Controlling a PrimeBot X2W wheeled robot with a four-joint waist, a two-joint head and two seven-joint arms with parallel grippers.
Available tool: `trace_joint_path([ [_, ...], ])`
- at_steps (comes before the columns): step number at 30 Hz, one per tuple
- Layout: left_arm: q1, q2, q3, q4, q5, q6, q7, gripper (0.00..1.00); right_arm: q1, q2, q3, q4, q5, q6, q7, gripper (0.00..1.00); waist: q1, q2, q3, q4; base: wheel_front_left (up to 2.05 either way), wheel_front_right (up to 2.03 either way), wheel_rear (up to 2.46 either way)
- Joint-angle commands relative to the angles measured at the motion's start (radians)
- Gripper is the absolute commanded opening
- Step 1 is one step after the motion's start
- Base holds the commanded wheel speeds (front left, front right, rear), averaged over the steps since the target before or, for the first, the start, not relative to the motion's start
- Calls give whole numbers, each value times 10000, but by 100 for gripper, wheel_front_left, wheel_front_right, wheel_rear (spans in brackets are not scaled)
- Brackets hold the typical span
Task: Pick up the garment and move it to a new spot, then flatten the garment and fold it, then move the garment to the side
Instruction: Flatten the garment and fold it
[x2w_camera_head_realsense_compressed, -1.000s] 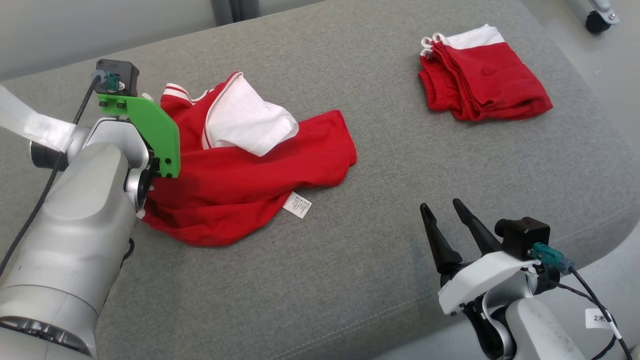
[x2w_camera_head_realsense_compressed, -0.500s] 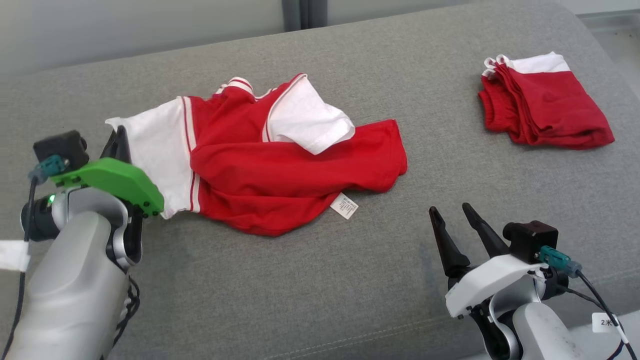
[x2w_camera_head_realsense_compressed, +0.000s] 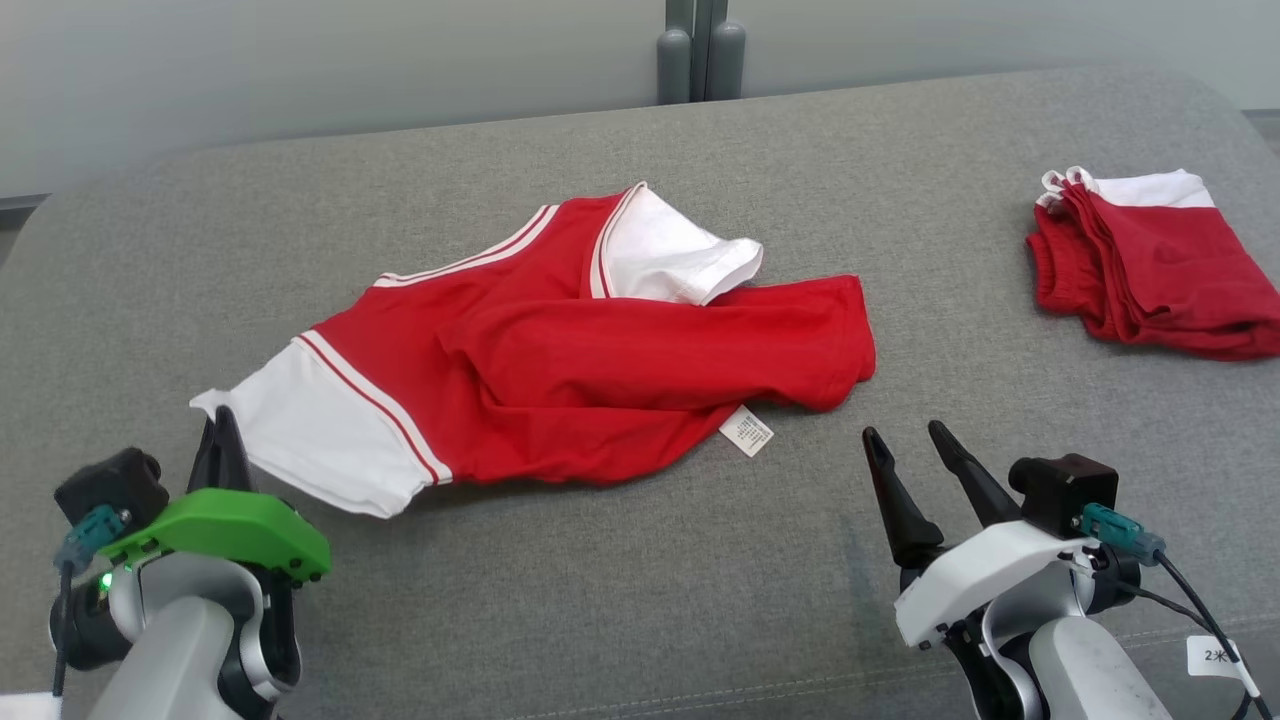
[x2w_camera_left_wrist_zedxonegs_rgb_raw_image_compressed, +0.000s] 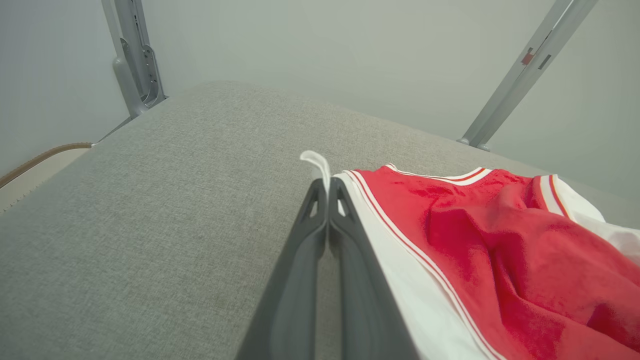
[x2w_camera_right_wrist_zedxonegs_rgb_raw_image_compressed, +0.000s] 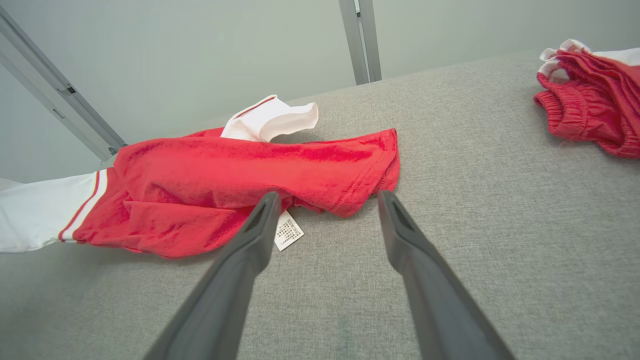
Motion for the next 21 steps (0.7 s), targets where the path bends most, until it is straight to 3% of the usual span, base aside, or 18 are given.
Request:
trace_joint_path([
  [1,334,65,29,-160,18,167,-59,0,61,-16,-6,-17,60,-3,7,100,0,0,-72,75,0,0,0],
  [4,916,8,148,-606,-76,465,-105,0,55,-16,24,8,85,-3,-2,100,0,0,-107,119,0,0,0],
  [5,1067,-26,192,-709,-102,549,-127,13,49,-16,27,21,86,-3,-8,100,0,0,-117,132,0,0,0],
  [6,1226,-60,189,-779,-120,640,-139,93,43,-16,24,35,90,-3,-12,100,0,0,-133,146,0,0,0],
  [7,1347,-74,184,-838,-93,713,-150,100,37,-16,14,44,94,-3,-11,100,0,0,-146,161,0,0,0],
  [10,1608,-170,245,-972,-180,837,-161,100,28,-16,-36,93,92,-3,-5,100,0,0,-207,215,0,0,0],
  [14,1980,-569,1166,-1432,-536,896,-297,100,54,-16,-104,143,63,-3,-24,100,0,0,-312,291,0,0,0],
  [21,2907,-1362,3086,-2749,823,267,-330,100,176,-16,-238,217,48,-3,-67,100,0,0,-475,466,0,0,0],
])
